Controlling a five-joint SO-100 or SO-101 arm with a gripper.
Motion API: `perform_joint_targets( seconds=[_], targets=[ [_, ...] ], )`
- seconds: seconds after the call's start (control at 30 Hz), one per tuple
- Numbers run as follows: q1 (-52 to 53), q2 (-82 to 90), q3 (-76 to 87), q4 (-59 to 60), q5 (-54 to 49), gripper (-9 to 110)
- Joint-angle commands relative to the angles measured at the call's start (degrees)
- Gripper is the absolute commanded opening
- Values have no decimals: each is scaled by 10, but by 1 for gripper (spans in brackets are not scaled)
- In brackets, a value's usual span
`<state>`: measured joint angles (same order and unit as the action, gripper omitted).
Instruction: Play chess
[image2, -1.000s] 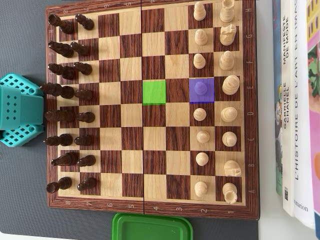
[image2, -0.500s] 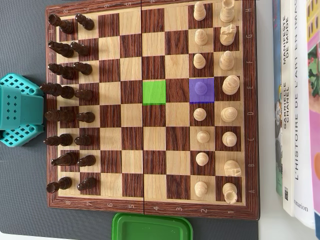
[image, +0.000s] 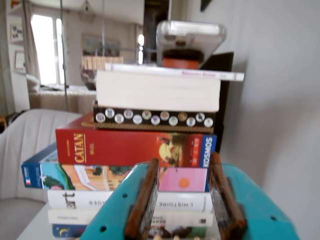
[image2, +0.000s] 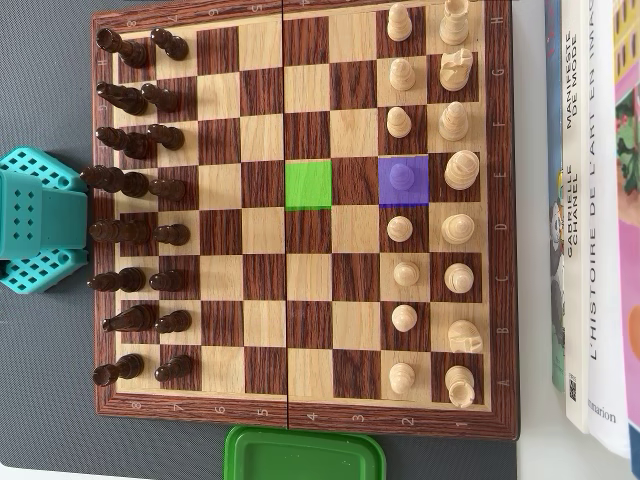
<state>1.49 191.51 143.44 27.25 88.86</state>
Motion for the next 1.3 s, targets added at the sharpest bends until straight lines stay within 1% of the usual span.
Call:
perform_joint_targets(
  seconds=[0.0, 0.13, 0.7, 1.27],
  targets=[
    [-2, -1, -33, 93, -2, 15],
    [-3, -1, -33, 151, -1, 15],
    [3, -1, -25, 303, -1, 15],
    [-3, -12, 0, 314, -1, 15]
  ],
)
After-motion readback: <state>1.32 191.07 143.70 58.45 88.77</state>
